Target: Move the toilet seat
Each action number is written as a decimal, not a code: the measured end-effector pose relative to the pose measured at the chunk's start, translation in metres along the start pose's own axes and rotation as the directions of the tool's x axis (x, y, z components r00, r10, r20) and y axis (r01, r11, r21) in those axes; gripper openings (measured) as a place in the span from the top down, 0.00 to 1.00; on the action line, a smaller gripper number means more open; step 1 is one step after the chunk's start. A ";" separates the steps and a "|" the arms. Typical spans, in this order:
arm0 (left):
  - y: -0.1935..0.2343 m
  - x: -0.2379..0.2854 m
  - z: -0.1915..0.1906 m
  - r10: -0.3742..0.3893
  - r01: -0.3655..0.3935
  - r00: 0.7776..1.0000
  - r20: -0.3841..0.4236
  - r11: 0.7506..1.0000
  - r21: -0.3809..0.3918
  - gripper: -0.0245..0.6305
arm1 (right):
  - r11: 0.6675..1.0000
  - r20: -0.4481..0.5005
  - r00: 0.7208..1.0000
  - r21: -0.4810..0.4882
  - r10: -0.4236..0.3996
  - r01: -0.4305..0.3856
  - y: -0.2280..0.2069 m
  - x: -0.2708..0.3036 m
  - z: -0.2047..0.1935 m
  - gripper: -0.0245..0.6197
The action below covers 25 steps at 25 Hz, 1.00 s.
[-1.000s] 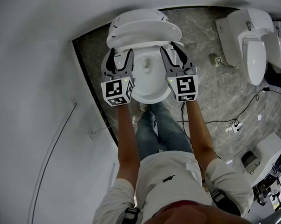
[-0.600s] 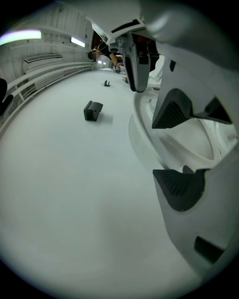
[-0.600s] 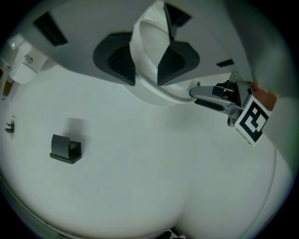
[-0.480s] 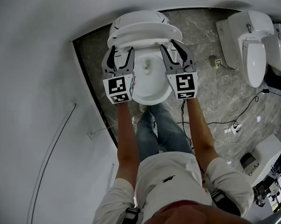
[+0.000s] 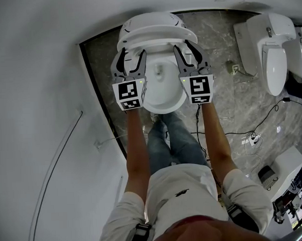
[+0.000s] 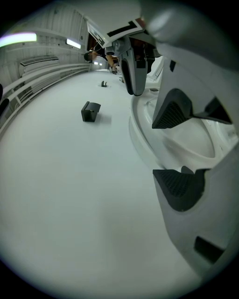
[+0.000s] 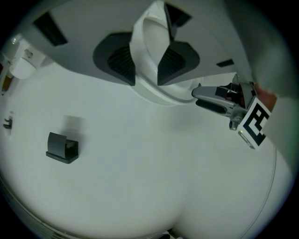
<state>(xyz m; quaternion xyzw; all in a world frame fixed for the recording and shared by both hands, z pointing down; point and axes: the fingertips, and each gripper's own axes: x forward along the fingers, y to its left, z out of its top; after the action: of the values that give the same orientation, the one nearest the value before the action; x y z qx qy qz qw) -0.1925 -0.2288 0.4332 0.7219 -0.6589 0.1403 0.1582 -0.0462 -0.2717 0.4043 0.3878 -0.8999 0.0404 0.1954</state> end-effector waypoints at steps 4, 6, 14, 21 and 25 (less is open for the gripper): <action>-0.001 0.002 0.001 0.001 -0.001 1.000 -0.003 1.000 0.002 0.52 | 1.000 -0.002 1.000 -0.005 0.000 0.000 -0.003 0.004 0.001 0.71; -0.002 0.002 0.002 -0.003 0.003 1.000 -0.001 1.000 0.005 0.53 | 1.000 -0.004 1.000 -0.002 -0.002 0.002 -0.003 0.006 0.002 0.71; -0.006 0.000 0.007 -0.004 0.004 1.000 0.004 1.000 0.017 0.58 | 1.000 0.008 1.000 -0.017 -0.006 0.006 -0.005 0.008 0.010 0.71; -0.014 -0.008 0.014 -0.022 0.021 0.999 0.026 0.999 0.026 0.61 | 1.000 0.023 1.000 -0.023 -0.001 0.002 -0.002 -0.006 0.013 0.71; -0.025 -0.013 0.019 -0.056 0.054 0.998 0.034 0.998 0.035 0.63 | 0.999 0.045 0.999 -0.035 0.026 -0.025 0.007 -0.016 0.017 0.72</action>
<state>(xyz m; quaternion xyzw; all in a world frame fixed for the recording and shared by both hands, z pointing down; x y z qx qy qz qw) -0.1694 -0.2223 0.4096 0.7447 -0.6390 0.1343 0.1380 -0.0469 -0.2594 0.3833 0.3738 -0.9095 0.0185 0.1810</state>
